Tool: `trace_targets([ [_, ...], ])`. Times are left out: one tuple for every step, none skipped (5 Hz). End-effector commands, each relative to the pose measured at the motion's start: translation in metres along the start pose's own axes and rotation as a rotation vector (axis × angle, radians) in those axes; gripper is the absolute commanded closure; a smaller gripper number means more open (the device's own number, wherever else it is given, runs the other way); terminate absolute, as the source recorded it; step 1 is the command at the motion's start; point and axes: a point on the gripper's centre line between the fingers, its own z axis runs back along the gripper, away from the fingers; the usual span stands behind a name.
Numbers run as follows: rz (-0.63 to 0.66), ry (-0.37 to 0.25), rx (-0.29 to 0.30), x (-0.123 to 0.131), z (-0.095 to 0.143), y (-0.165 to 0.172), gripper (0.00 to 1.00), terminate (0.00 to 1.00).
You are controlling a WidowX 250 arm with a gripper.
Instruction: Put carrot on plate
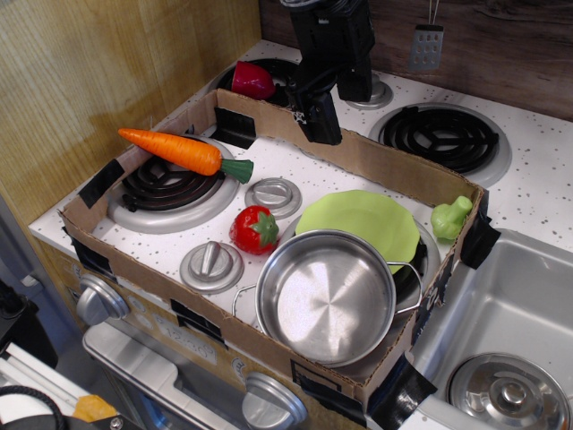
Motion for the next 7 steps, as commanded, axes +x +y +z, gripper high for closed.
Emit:
trace_targets([
  [0.0,0.0,0.0,0.0,0.0,0.0,0.0,0.0],
  [0.007,0.167,0.05,-0.024,0.009,-0.002,0.0,0.0],
  [-0.014,0.3,0.084,-0.048,0.019,-0.001,0.0,0.0],
  [-0.003,0.369,0.093,-0.071,0.028,-0.006,0.0,0.0],
  [0.056,0.395,0.067,-0.092,0.032,-0.02,0.0,0.0],
  [0.129,0.419,0.022,-0.118,0.035,-0.036,0.0,0.0],
  [0.174,0.413,-0.013,-0.141,0.032,-0.044,0.0,0.0],
])
